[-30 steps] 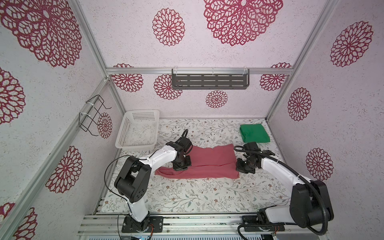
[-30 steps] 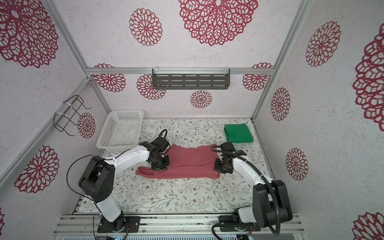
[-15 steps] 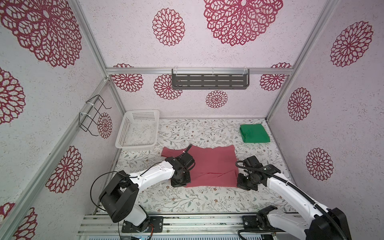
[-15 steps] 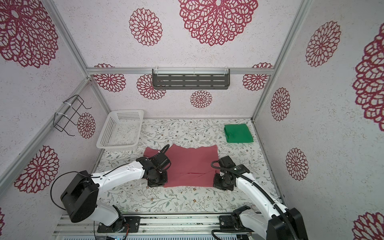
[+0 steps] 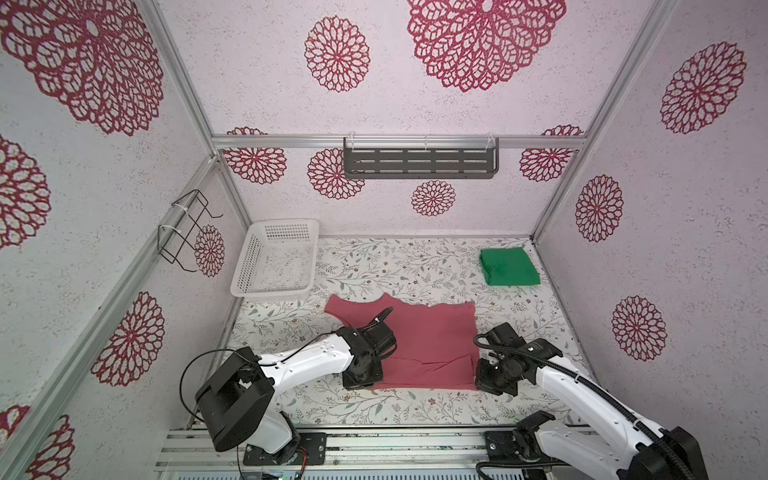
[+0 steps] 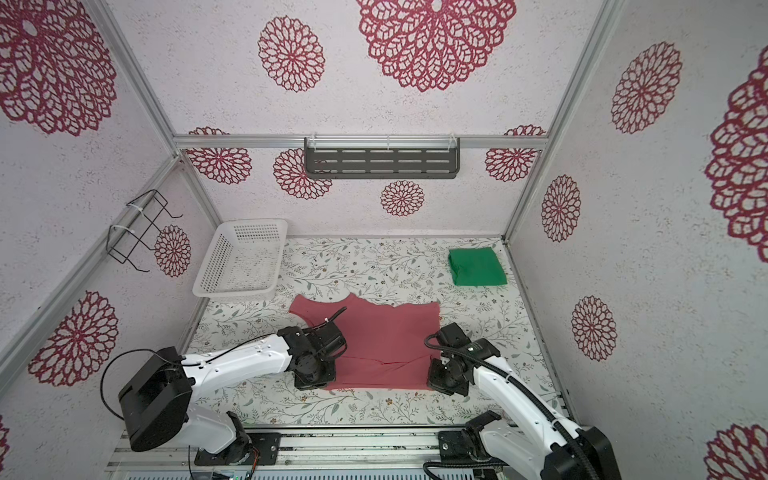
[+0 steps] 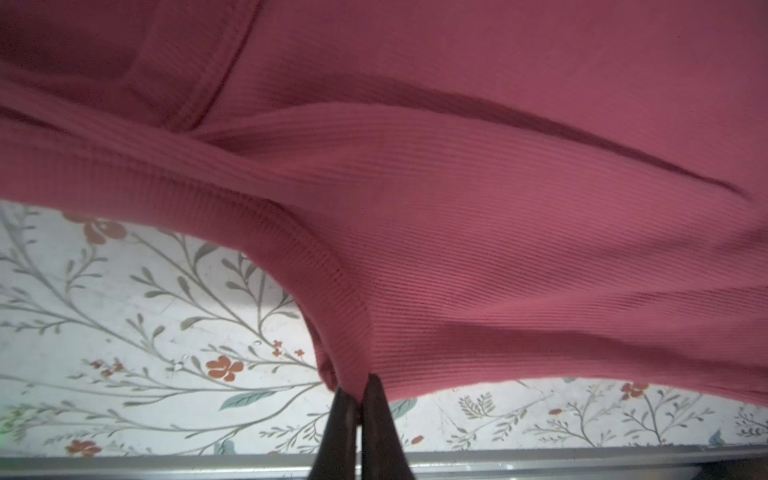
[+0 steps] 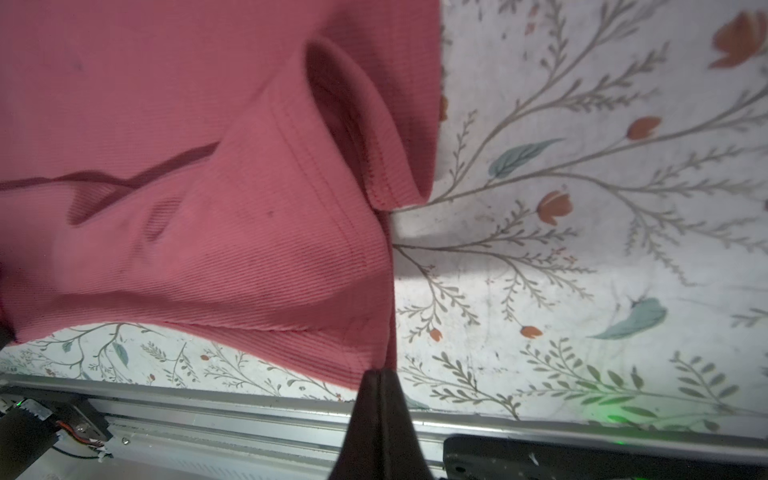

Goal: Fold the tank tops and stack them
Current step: 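Draw both grippers toward the robot, dragging the pink tank top nearer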

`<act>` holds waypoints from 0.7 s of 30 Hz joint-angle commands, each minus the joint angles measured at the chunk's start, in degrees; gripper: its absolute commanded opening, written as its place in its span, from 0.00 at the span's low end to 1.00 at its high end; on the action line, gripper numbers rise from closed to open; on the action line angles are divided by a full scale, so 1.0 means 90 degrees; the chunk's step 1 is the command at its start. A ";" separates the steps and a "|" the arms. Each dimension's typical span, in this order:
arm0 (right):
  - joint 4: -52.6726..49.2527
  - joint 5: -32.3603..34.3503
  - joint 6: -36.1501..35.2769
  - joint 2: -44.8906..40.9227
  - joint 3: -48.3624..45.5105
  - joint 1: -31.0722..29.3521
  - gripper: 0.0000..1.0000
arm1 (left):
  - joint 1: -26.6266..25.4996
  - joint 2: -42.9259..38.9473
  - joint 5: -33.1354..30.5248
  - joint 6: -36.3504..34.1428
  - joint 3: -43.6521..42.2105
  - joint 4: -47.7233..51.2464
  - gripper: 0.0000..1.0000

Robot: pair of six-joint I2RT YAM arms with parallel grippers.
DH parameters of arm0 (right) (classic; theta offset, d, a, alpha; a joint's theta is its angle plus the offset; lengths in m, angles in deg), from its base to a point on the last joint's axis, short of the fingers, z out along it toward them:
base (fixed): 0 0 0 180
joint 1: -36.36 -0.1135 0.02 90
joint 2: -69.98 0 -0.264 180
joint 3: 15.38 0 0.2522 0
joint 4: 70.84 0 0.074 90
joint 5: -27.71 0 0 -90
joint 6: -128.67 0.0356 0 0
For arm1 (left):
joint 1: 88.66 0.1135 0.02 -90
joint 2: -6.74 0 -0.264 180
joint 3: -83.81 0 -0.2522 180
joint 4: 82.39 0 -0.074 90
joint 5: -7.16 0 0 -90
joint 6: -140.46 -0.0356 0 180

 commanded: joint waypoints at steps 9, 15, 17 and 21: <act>-0.0277 0.0600 -0.0828 0.0925 0.1339 0.0467 0.00 | 0.0968 0.0311 -0.0067 -0.1464 0.1163 0.0885 0.03; -0.0163 0.0778 -0.1375 0.1482 0.1733 0.0993 0.00 | 0.1362 0.0926 -0.0091 -0.2272 0.1856 0.1140 0.04; -0.0024 0.0763 -0.1539 0.1685 0.1821 0.1154 0.00 | 0.1503 0.1132 -0.0023 -0.2473 0.2045 0.1118 0.05; 0.0386 0.0661 -0.1773 0.2264 0.1988 0.1317 0.00 | 0.1749 0.1671 0.0050 -0.2915 0.2409 0.1053 0.06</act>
